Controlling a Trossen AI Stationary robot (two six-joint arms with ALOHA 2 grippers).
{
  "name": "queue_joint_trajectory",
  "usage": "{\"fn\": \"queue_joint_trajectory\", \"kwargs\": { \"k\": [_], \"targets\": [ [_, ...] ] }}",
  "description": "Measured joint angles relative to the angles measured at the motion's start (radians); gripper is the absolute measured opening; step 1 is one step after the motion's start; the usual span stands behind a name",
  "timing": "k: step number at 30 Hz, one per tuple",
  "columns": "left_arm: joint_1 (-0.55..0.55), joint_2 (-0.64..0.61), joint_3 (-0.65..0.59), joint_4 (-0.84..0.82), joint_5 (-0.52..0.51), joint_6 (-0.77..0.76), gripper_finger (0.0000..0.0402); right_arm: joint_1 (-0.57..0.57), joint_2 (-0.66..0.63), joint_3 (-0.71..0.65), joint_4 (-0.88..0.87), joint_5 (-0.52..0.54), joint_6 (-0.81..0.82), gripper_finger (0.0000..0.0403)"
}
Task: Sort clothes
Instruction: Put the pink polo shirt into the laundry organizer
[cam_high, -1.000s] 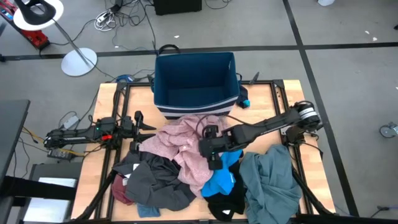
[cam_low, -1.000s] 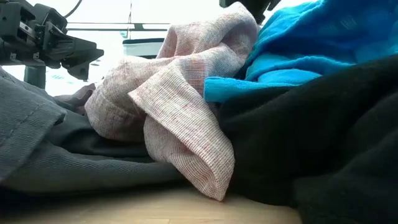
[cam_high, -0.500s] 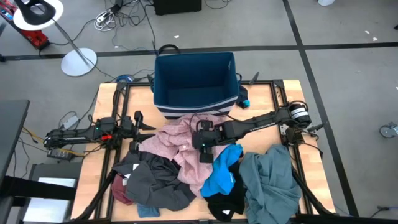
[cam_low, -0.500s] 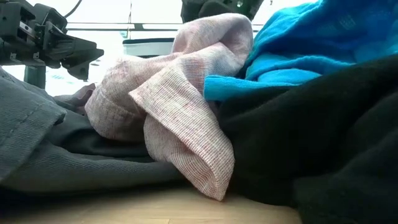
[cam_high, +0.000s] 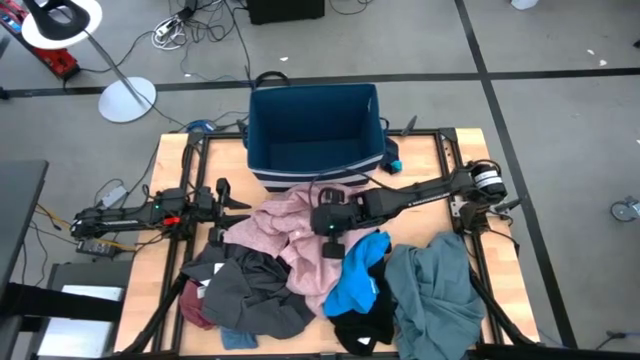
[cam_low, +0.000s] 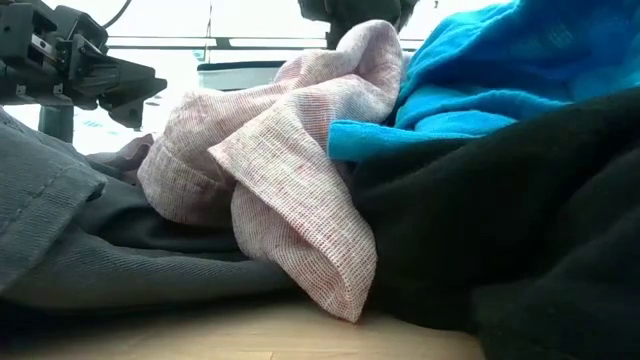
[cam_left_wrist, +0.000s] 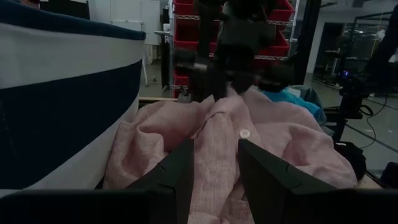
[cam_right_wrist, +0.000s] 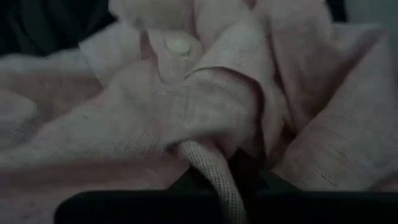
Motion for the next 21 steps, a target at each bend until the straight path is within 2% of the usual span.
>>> {"fn": "queue_joint_trajectory", "kwargs": {
  "k": [11,21],
  "targets": [
    [0.0,0.0,0.0,0.0,0.0,0.0,0.0129,0.0,-0.172,0.0,0.053,0.077,0.002,0.0003],
    [0.0,0.0,0.0,0.0,0.0,0.0,0.0129,-0.019,-0.312,0.0,0.294,0.114,-0.043,0.0002]
  ]
}}
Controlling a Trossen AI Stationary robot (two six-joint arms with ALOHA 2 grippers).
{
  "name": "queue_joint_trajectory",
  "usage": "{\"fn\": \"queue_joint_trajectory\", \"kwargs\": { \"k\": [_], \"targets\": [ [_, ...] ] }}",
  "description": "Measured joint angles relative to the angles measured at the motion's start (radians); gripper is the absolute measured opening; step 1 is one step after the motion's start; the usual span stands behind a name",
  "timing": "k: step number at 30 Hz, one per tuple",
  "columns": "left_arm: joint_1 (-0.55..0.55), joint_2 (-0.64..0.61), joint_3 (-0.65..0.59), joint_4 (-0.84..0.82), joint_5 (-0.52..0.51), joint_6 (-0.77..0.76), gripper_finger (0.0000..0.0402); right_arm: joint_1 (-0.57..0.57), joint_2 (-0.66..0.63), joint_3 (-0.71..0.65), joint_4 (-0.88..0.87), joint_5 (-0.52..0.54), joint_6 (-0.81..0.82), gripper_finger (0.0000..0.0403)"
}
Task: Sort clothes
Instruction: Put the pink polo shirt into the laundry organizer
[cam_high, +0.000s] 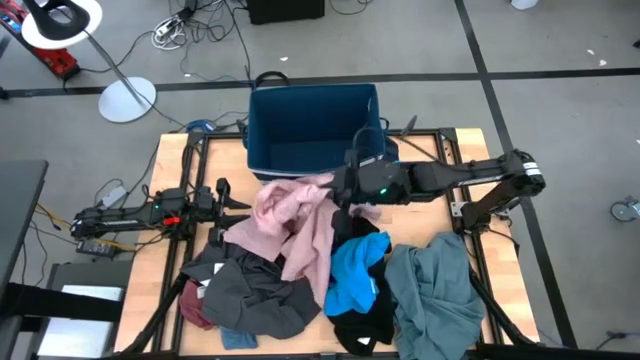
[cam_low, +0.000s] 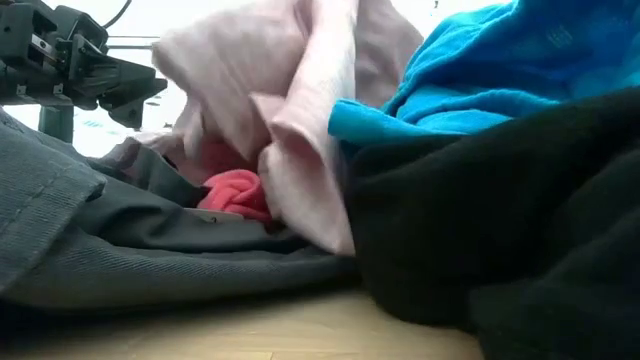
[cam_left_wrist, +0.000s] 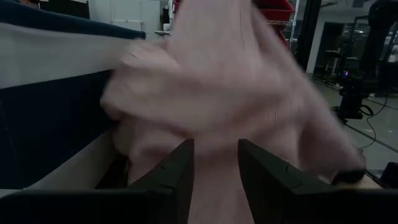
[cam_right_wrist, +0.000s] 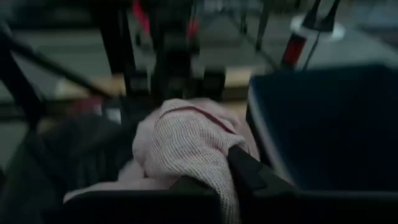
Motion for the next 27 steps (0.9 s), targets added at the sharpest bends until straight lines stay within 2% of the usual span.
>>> {"fn": "queue_joint_trajectory", "kwargs": {
  "k": [10,18,27],
  "targets": [
    [0.0,0.0,0.0,0.0,0.0,0.0,0.0129,-0.082,-0.073,0.0,0.373,0.003,-0.088,0.0002],
    [0.0,0.0,0.0,0.0,0.0,0.0,0.0129,-0.196,-0.066,0.0,0.697,0.004,-0.109,0.0002],
    [0.0,0.0,0.0,0.0,0.0,0.0,0.0129,-0.321,-0.063,0.0,1.012,-0.054,-0.108,0.0002]
  ]
}}
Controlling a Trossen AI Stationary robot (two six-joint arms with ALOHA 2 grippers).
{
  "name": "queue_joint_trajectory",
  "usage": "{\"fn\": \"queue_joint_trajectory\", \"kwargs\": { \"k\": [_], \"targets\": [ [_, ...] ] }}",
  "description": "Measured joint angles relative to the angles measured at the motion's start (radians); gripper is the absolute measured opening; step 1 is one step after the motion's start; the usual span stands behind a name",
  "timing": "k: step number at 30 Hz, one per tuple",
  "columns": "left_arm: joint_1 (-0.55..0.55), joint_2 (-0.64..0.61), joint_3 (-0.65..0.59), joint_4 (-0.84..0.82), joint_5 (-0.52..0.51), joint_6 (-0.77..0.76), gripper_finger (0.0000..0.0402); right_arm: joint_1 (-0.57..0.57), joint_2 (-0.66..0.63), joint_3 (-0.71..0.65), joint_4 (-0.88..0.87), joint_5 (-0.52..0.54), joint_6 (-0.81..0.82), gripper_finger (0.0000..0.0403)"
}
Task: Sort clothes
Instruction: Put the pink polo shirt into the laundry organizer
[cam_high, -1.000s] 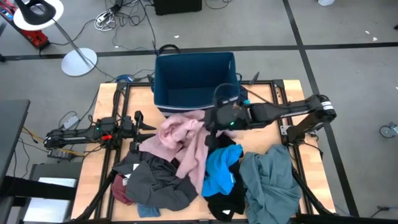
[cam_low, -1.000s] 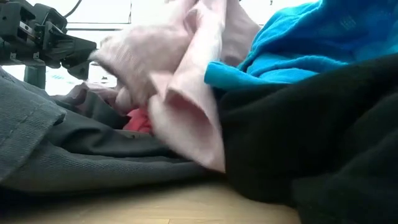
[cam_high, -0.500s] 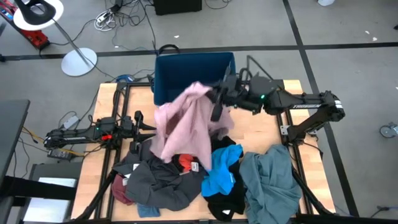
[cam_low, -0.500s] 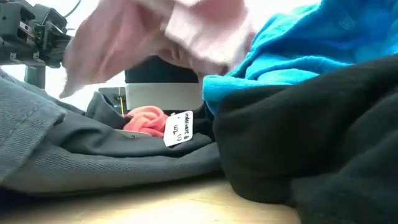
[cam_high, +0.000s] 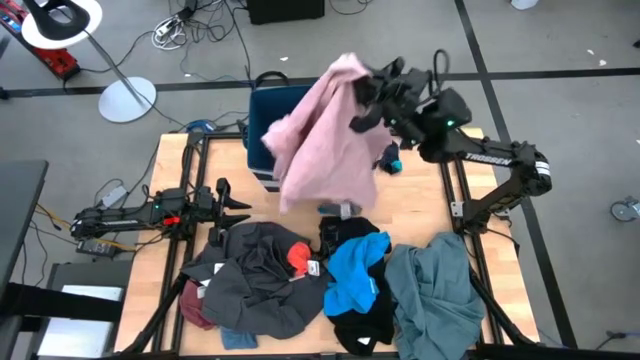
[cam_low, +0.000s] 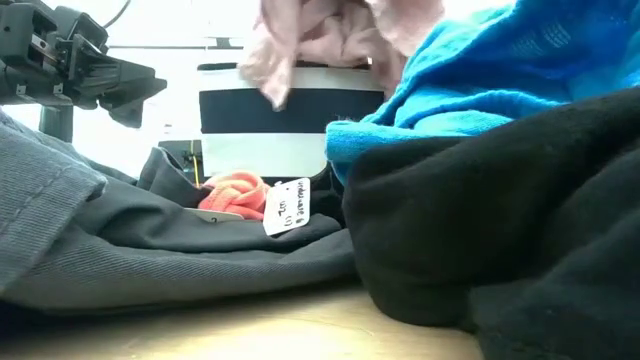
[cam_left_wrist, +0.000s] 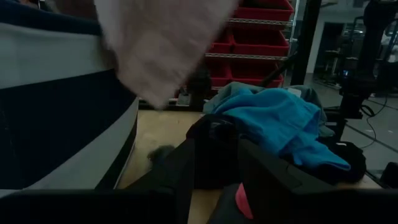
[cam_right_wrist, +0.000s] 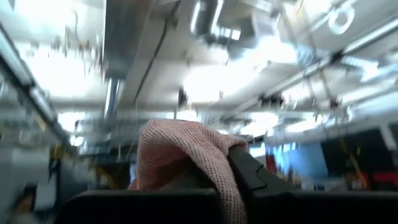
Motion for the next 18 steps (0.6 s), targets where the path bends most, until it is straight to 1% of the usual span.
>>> {"fn": "queue_joint_trajectory", "kwargs": {
  "k": [2,5,11,18],
  "targets": [
    [0.0,0.0,0.0,0.0,0.0,0.0,0.0129,-0.028,0.0,0.0,0.046,-0.017,0.005,0.0002],
    [0.0,0.0,0.0,0.0,0.0,0.0,0.0129,-0.07,0.0,0.0,0.053,-0.035,0.015,0.0003],
    [0.0,0.0,0.0,0.0,0.0,0.0,0.0129,-0.115,0.024,0.002,-0.042,-0.062,0.017,0.0003],
    [0.0,0.0,0.0,0.0,0.0,0.0,0.0129,-0.133,0.141,0.001,-0.145,-0.07,0.017,0.0003]
  ]
}}
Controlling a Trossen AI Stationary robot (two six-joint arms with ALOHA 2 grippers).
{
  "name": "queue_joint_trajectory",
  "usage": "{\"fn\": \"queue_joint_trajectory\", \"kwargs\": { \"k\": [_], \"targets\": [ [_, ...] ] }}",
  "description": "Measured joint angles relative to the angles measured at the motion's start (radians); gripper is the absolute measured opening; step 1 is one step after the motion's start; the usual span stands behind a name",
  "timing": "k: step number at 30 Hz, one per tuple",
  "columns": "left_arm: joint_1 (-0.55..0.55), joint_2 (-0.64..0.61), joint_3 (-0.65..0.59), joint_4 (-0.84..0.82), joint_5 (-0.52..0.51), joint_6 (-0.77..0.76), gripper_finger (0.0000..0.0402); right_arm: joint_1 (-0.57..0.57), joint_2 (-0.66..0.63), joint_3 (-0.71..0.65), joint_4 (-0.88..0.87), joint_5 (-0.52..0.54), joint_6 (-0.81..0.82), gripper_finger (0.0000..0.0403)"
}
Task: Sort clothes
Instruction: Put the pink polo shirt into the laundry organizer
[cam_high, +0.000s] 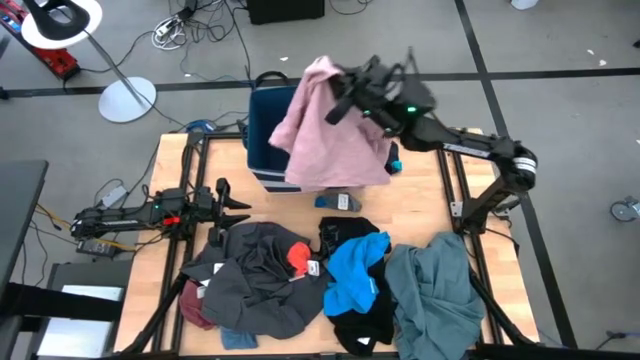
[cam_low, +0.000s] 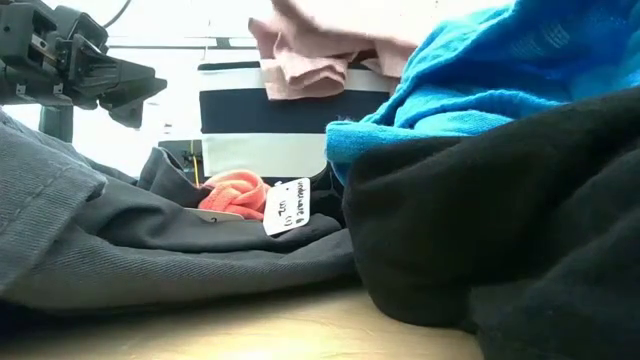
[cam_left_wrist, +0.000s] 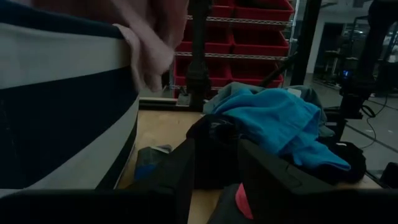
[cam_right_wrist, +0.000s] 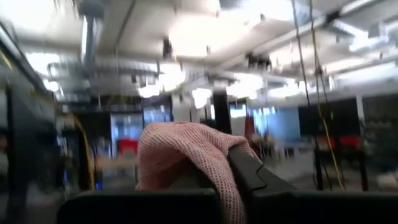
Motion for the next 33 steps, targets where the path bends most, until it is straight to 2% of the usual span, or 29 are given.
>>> {"fn": "queue_joint_trajectory", "kwargs": {
  "k": [4,8,21,28,33],
  "targets": [
    [0.0,0.0,0.0,0.0,0.0,0.0,0.0129,-0.013,0.073,0.0,-0.026,0.0,0.0,0.0003],
    [0.0,0.0,0.0,0.0,0.0,0.0,0.0129,-0.027,0.121,0.0,-0.125,0.001,0.0,0.0003],
    [0.0,0.0,0.0,0.0,0.0,0.0,0.0129,-0.077,0.148,0.0,-0.803,-0.023,0.208,0.0004],
    [0.0,0.0,0.0,0.0,0.0,0.0,0.0129,-0.087,0.145,-0.001,-0.87,-0.075,0.245,0.0011],
    [0.0,0.0,0.0,0.0,0.0,0.0,0.0129,-0.086,0.133,-0.001,-0.833,-0.077,0.238,0.0043]
  ]
}}
